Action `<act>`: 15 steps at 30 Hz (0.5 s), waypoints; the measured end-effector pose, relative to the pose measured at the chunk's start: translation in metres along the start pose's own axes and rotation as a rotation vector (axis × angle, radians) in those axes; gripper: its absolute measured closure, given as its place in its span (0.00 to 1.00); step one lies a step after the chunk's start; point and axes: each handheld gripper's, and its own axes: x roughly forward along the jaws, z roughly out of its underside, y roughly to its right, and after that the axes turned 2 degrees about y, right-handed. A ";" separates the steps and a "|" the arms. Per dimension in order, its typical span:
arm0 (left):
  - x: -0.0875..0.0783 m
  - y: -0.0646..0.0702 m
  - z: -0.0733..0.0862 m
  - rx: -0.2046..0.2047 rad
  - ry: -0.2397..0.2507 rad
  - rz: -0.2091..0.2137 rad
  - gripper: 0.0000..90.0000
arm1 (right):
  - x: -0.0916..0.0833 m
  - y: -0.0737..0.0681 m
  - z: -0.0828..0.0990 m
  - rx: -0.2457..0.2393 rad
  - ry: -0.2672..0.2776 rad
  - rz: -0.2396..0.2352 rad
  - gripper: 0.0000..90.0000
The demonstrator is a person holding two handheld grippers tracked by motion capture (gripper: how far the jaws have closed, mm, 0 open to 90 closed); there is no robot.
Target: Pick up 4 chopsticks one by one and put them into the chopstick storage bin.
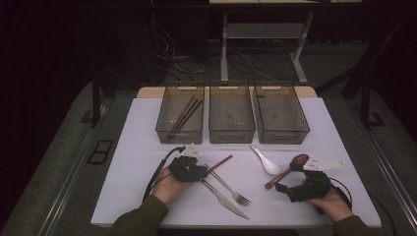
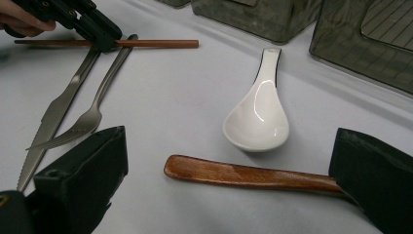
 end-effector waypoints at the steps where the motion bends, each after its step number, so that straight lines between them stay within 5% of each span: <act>1: 0.000 0.001 0.000 -0.001 -0.001 -0.004 0.85 | 0.000 0.000 0.000 0.000 0.000 0.000 0.01; 15: 0.000 0.000 -0.001 0.007 -0.013 -0.014 0.92 | 0.000 0.000 0.000 -0.001 -0.001 0.000 0.01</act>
